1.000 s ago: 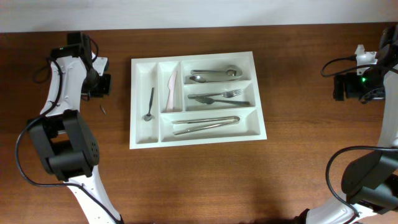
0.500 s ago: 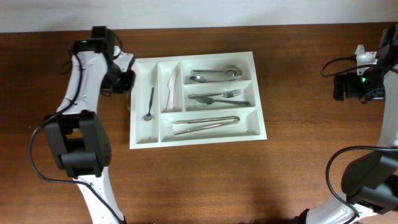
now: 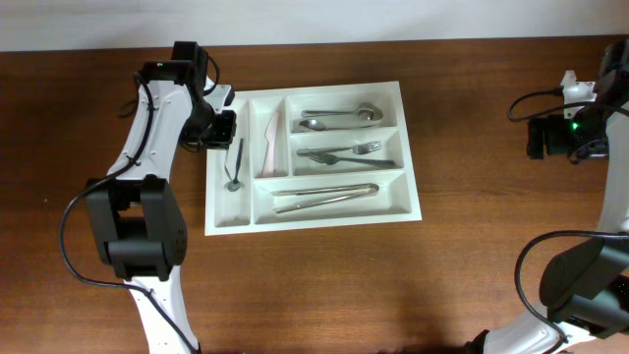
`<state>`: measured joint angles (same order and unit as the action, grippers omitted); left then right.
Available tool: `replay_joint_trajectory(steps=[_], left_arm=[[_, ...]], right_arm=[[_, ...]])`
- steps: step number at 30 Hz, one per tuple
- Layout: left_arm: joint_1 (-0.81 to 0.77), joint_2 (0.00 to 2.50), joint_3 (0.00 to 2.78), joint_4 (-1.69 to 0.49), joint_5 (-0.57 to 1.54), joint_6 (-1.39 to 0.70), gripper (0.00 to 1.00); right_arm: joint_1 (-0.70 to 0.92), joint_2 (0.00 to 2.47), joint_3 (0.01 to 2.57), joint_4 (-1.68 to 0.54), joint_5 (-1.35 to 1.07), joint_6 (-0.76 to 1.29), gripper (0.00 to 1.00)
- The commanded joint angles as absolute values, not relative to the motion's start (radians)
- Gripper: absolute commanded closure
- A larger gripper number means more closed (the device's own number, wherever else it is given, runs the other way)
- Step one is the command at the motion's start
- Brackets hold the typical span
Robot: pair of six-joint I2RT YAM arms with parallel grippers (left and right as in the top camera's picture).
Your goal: Pack container
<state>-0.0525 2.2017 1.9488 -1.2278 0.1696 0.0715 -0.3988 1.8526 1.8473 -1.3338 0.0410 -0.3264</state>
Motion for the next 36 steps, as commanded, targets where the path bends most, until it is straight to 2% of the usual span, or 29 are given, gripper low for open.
replay_joint_trajectory(steps=[1,3,5,9,12,14,18,23,24,25,28,36], left_arm=[[-0.052,2.217,1.972,-1.231,0.188,0.056,0.84],[-0.052,2.217,1.972,-1.231,0.187,0.056,0.83],[-0.052,2.217,1.972,-1.23,0.187,0.056,0.75],[-0.051,2.217,1.975,-1.228,0.188,0.056,0.66],[-0.051,2.216,2.006,-1.244,0.188,0.056,0.53],[-0.051,2.216,2.039,-1.259,0.187,0.057,0.33],[-0.051,2.215,2.152,-1.317,0.187,0.057,0.19],[-0.051,2.198,2.304,-1.44,0.155,0.057,0.15],[-0.051,2.186,2.329,-1.468,0.143,0.057,0.08],[-0.051,2.175,2.346,-1.49,0.134,0.057,0.05],[-0.051,2.105,2.361,-1.547,0.107,0.057,0.01],[-0.051,1.842,2.361,-1.615,0.018,0.056,0.01]], right_arm=[[-0.4,1.854,1.845,-1.334,0.049,-0.333,0.01],[-0.4,1.854,1.845,-1.334,0.049,-0.333,0.01],[-0.4,1.854,1.845,-1.334,0.049,-0.333,0.02],[-0.4,1.854,1.845,-1.334,0.049,-0.333,0.01],[-0.4,1.854,1.845,-1.334,0.049,-0.333,0.01],[-0.4,1.854,1.845,-1.334,0.049,-0.333,0.01],[-0.4,1.854,1.845,-1.334,0.049,-0.333,0.01],[-0.4,1.854,1.845,-1.334,0.049,-0.333,0.01],[-0.4,1.854,1.845,-1.334,0.049,-0.333,0.02],[-0.4,1.854,1.845,-1.334,0.049,-0.333,0.01],[-0.4,1.854,1.845,-1.334,0.049,-0.333,0.01],[-0.4,1.854,1.845,-1.334,0.049,-0.333,0.01]])
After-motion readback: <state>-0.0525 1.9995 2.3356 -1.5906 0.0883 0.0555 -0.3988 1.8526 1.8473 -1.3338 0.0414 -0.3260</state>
